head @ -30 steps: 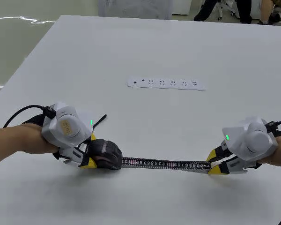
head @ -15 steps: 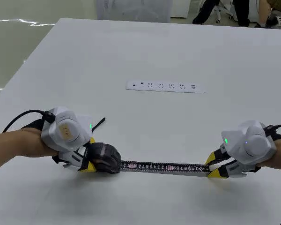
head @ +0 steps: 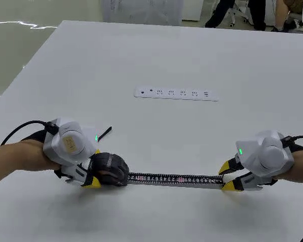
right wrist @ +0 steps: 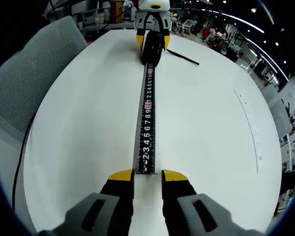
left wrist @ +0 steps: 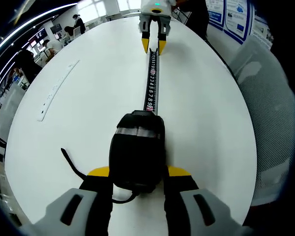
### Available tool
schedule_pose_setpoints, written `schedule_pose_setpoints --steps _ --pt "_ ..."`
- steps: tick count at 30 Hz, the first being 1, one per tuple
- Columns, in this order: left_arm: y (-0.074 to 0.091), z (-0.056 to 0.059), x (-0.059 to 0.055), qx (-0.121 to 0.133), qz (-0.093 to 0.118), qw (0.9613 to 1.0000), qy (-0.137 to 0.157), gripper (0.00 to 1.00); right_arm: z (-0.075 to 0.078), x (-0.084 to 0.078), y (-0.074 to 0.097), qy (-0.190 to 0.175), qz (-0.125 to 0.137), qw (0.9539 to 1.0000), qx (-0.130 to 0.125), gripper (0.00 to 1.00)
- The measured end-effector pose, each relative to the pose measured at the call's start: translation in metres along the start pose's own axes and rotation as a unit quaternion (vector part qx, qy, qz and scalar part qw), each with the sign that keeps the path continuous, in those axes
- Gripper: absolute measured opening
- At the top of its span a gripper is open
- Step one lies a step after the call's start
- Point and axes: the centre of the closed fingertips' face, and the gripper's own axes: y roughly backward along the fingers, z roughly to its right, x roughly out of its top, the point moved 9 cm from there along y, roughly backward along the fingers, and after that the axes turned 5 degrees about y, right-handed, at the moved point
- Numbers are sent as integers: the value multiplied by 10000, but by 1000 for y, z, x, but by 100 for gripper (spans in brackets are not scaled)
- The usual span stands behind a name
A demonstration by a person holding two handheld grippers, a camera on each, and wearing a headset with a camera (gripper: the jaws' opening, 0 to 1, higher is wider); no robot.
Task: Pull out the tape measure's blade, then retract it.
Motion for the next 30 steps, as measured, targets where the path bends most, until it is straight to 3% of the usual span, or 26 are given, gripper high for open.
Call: schedule_pose_setpoints --steps 8,19,28,30 --pt "13 4 -5 165 138 9989 417 42 -6 -2 7 -391 82 9990 -223 29" --pt "31 19 -6 420 456 9922 1078 50 -21 5 23 -796 247 9949 -563 35" --pt "44 43 -6 560 620 9854 1485 57 -38 9 38 -1196 458 9876 -905 41" --pt "47 45 -11 636 634 9838 1549 60 -42 10 41 -1355 550 9838 -1040 42"
